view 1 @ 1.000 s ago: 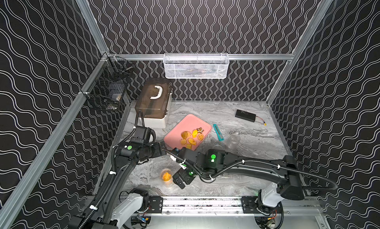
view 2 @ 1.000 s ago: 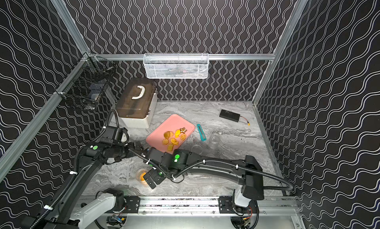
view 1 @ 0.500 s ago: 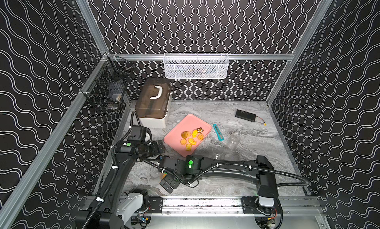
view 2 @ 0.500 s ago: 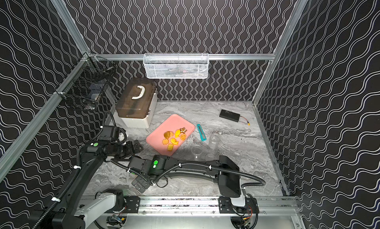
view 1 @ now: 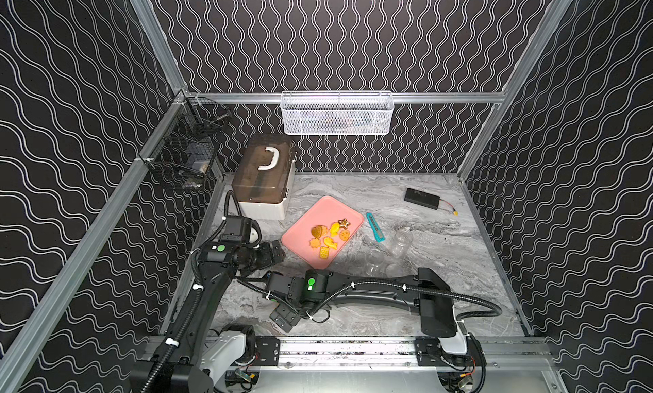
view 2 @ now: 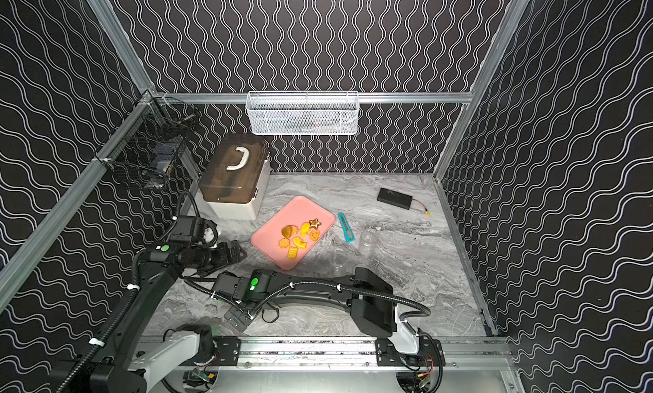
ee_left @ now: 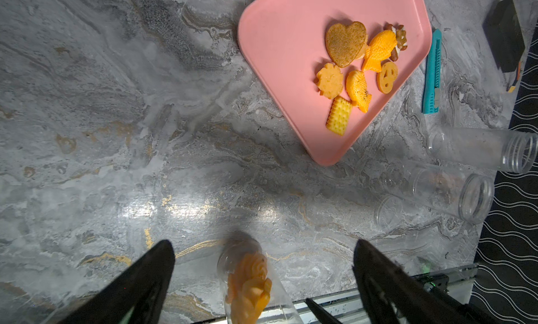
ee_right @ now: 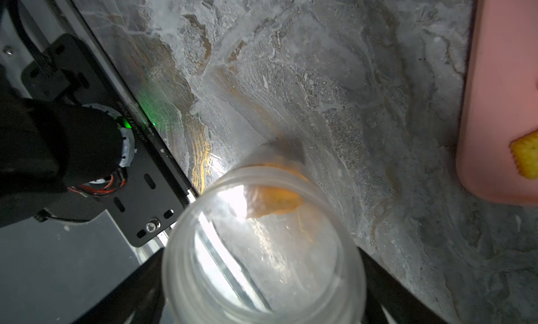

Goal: Pour the cookies out of the jar
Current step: Pick up the jar from the center of the board.

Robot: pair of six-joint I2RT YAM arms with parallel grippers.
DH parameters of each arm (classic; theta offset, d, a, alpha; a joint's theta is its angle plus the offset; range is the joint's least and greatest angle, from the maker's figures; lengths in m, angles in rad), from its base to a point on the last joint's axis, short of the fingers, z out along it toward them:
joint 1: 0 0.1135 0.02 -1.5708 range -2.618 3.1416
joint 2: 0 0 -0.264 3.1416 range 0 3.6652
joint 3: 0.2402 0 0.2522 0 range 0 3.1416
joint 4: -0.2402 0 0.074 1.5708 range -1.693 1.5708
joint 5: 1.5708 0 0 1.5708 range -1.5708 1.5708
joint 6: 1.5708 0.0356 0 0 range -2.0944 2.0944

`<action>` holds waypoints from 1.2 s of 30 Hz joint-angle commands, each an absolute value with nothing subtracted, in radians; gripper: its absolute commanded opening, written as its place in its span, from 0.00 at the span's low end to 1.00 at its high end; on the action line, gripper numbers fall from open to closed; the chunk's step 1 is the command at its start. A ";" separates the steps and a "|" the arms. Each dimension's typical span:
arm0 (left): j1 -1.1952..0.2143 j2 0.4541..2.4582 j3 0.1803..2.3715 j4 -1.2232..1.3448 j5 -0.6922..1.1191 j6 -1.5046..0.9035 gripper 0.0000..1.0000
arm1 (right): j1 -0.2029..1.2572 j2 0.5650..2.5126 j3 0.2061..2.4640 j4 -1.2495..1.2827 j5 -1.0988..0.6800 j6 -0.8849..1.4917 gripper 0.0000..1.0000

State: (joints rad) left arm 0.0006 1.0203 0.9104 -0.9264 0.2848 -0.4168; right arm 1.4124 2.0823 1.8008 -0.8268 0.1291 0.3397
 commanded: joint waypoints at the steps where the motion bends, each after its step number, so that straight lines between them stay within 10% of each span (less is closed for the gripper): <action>1: 0.003 1.019 0.913 -0.916 0.291 -0.398 0.99 | 1.411 2.104 1.826 -0.847 0.137 0.330 0.95; 36: 0.003 1.031 0.915 -0.918 0.294 -0.396 0.99 | 1.389 2.070 1.802 -0.805 0.169 0.354 0.66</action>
State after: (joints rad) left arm 0.0010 1.0306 0.9104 -0.9146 0.2882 -0.4164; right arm 1.3880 2.0907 1.8103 -0.8165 0.1551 0.3332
